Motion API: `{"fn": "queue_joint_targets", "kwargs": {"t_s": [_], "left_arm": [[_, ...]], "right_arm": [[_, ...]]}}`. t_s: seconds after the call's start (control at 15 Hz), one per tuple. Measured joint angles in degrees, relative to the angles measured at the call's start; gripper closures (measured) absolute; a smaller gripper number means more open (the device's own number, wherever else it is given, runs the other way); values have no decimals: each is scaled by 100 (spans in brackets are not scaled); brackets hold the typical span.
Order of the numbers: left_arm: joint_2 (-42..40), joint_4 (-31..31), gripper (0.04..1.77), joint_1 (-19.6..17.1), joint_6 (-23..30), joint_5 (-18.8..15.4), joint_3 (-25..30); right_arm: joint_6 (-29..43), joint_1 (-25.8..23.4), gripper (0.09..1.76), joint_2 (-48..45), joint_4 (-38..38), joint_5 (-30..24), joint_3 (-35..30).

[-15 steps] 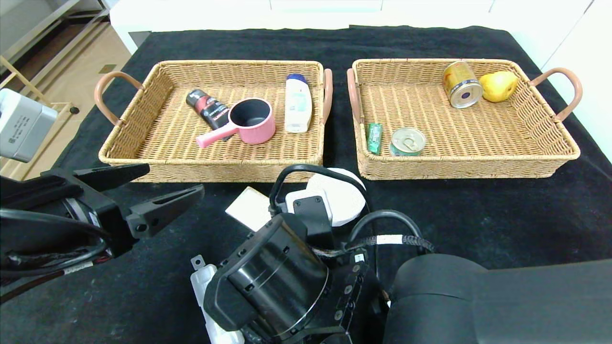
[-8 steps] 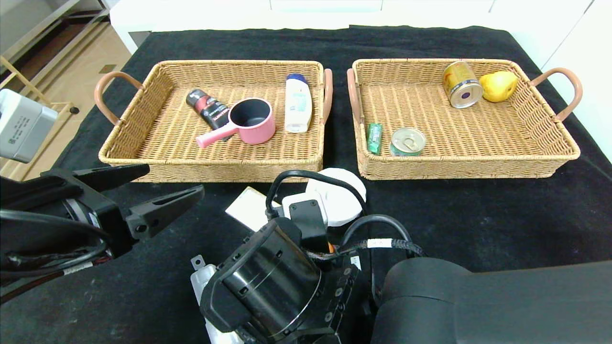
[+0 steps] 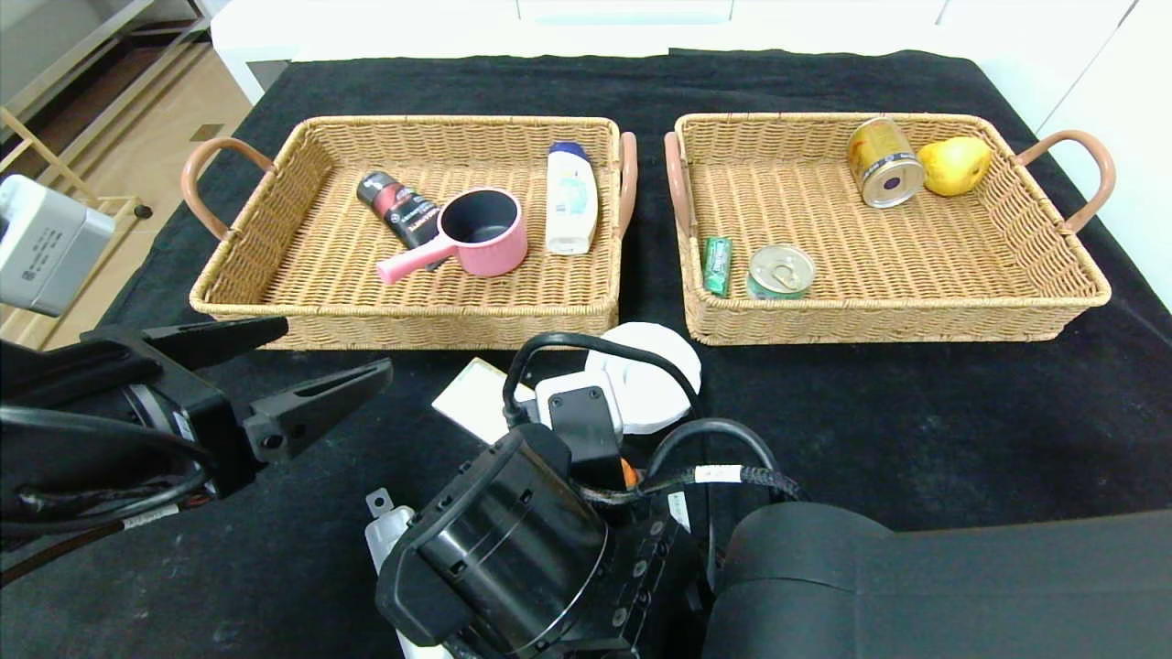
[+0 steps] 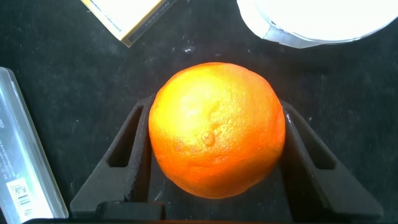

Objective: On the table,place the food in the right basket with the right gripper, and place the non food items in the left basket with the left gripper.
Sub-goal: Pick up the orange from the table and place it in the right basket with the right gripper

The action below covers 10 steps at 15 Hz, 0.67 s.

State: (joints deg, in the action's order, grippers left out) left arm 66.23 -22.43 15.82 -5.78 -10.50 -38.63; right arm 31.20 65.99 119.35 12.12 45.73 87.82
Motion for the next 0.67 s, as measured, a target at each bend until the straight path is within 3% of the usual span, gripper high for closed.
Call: {"fn": "queue_joint_targets", "kwargs": {"t_s": [0.67], "left_arm": [[68,-11,9,-9,9,0,5]], "right_arm": [[13,71,65,-282,96,-6,-61]]}}
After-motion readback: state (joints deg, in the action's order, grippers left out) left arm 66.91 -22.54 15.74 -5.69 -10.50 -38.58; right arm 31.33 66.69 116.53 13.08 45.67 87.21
